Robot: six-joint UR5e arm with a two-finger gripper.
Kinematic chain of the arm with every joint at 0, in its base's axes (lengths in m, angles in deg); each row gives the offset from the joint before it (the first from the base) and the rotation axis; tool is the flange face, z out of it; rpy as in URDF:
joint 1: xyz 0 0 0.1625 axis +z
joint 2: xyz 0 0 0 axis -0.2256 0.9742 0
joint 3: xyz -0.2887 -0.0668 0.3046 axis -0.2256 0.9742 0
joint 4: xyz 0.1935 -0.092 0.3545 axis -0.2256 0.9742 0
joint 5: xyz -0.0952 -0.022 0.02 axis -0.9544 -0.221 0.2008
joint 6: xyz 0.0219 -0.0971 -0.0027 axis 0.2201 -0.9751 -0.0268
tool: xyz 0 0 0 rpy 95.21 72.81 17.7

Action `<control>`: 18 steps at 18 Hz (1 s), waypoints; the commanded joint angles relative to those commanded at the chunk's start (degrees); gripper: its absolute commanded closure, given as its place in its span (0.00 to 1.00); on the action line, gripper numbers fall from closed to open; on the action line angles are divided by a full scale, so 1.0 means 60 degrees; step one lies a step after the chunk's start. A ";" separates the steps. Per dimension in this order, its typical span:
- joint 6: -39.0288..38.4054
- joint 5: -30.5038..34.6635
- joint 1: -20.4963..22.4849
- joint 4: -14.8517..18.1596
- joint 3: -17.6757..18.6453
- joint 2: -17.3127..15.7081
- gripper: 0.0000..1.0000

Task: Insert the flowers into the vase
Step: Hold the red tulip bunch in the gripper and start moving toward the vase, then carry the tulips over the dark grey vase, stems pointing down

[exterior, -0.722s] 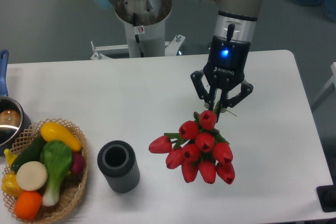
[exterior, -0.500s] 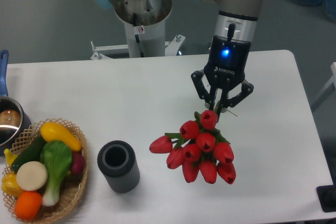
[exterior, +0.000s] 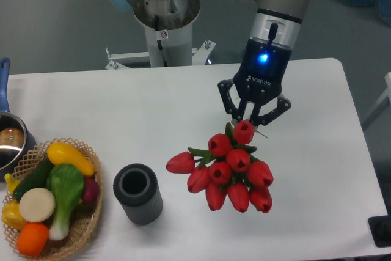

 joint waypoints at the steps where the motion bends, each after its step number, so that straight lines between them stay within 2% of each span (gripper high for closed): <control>1: 0.0015 0.0000 -0.0044 -0.0015 0.0000 0.0029 0.82; 4: 0.0029 -0.0160 -0.0132 -0.0029 -0.0073 0.0175 0.82; 8: 0.0015 -0.1623 -0.0249 -0.0161 -0.0161 0.0351 0.82; 13: 0.0248 -0.2327 -0.0555 -0.0263 -0.0161 0.0542 0.82; 16: 0.0702 -0.3702 -0.0688 -0.0278 -0.0059 0.0688 0.82; 18: 0.0893 -0.4028 -0.0732 -0.0278 -0.0059 0.0762 0.82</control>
